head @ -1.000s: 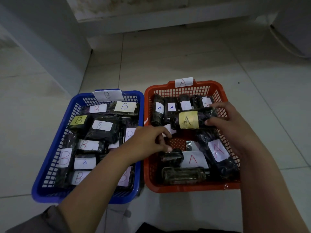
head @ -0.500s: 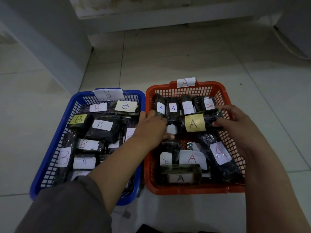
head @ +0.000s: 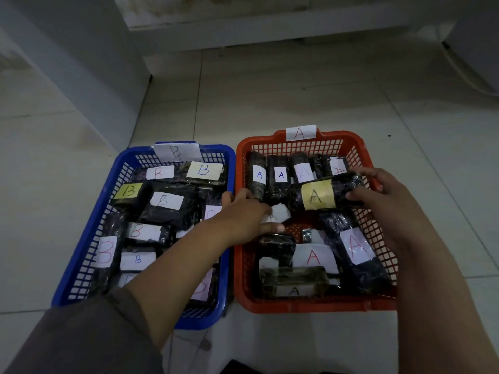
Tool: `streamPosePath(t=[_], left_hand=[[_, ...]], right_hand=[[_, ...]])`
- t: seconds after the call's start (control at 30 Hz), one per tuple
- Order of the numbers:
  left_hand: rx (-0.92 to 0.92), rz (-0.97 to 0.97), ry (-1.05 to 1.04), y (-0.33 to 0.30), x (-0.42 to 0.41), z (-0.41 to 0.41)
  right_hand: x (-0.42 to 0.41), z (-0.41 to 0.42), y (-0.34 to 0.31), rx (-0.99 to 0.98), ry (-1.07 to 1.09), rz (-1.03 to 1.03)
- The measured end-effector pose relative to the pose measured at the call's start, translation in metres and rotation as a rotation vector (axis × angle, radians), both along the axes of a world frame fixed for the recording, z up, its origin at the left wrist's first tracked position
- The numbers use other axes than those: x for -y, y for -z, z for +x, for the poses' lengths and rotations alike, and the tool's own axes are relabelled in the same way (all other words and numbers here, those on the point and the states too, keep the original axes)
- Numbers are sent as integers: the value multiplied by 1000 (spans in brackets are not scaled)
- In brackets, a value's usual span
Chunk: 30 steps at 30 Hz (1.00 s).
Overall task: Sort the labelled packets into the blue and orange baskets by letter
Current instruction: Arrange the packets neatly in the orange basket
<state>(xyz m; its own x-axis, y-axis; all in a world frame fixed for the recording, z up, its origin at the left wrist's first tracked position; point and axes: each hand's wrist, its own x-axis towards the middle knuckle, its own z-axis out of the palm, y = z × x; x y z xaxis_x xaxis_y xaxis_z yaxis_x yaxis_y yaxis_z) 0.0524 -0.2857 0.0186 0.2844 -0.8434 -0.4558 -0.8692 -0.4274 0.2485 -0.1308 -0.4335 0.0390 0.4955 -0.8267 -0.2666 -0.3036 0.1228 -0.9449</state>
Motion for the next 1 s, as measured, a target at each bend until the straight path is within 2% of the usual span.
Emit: streamPosePath(t=[0.2, 0.27, 0.4, 0.57, 0.67, 0.83, 1.0], left_hand=[[77, 162, 65, -1, 5, -2], [69, 140, 65, -3, 6, -5], [-177, 150, -13, -7, -3, -20], [-212, 198, 13, -11, -14, -26], [-249, 168, 44, -19, -22, -20], [-228, 94, 51, -17, -28, -22], [-263, 87, 26, -14, -36, -23]], right_hand=[[0, -1, 1, -21, -11, 6], [0, 0, 1, -22, -7, 6], [-2, 6, 1, 11, 3, 36], [-8, 20, 2, 5, -88, 59], [-11, 28, 10, -94, -201, 5], [-15, 39, 26, -475, -298, -383], [-19, 44, 27, -622, -340, -493]])
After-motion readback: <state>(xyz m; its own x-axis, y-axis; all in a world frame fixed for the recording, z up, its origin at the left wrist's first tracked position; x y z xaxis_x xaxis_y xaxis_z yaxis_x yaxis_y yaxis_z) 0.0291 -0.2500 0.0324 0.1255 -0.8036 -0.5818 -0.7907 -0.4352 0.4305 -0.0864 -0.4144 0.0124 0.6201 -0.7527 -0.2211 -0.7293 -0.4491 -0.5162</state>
